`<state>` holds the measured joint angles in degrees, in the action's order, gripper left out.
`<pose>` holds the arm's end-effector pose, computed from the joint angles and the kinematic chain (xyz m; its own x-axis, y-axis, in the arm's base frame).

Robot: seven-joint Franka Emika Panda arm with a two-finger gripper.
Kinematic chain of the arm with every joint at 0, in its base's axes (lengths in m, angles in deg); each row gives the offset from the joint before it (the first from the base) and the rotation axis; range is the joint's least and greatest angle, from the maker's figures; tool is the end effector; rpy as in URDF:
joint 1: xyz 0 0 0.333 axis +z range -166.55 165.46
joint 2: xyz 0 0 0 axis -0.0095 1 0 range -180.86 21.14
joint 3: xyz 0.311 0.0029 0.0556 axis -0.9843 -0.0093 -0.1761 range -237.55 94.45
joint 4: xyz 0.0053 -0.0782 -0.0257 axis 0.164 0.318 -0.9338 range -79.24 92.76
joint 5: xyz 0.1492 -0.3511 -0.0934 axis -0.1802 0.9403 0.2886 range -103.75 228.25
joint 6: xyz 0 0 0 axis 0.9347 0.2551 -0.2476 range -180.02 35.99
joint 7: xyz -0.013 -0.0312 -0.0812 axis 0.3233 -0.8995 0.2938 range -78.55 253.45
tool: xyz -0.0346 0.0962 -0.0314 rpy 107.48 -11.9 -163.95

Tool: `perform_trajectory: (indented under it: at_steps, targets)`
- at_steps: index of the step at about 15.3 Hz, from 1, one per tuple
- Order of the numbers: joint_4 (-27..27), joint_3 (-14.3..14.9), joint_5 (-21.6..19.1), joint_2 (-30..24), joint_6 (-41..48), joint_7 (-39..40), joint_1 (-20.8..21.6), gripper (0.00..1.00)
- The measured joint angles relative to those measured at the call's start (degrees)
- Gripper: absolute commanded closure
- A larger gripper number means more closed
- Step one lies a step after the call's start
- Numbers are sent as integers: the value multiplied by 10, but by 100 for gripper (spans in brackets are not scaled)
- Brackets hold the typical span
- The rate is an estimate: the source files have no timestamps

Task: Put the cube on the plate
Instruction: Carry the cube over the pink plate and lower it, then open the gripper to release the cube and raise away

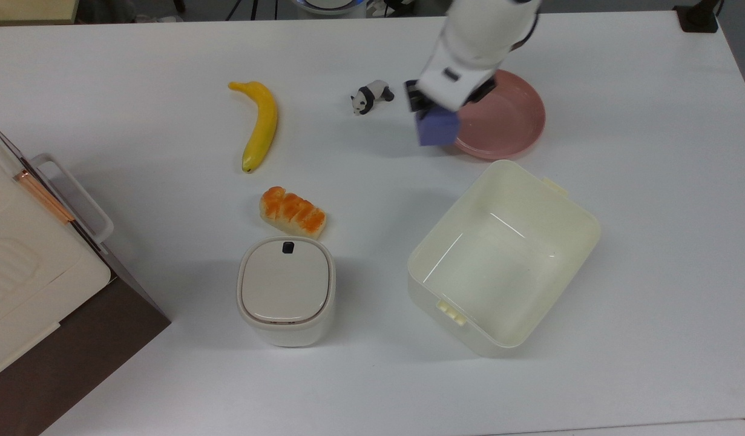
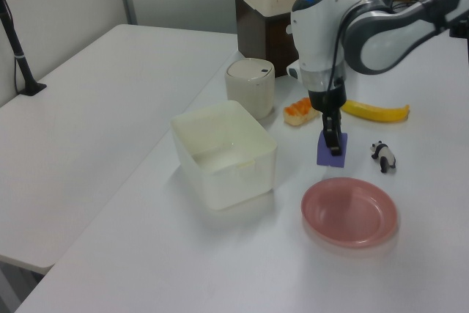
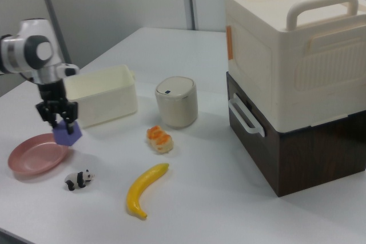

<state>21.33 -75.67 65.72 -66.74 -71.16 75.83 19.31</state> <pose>0.5467 0.2355 0.3946 0.9561 0.2245 -0.1881 0.2422 -0.9672 0.0767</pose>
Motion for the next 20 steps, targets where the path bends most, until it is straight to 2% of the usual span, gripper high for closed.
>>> perform_trajectory:
  at_steps: [4, 5, 6, 7, 12, 15, 17, 20]
  targets:
    - [7, -5, 1, 3, 0, -13, 66, 72]
    - [7, -6, 4, 5, 0, -14, 80, 57]
    - [7, -6, 10, 8, 0, -16, 91, 26]
    - [7, -6, 14, 11, 0, -17, 99, 0]
    - [6, -4, 17, 17, 0, -22, 107, 0]
    - [-13, 1, 18, 12, 17, -27, 101, 0]
    - [-41, 4, 21, 5, 48, -29, 86, 0]
    - [-81, 8, 24, -15, 64, -31, 28, 0]
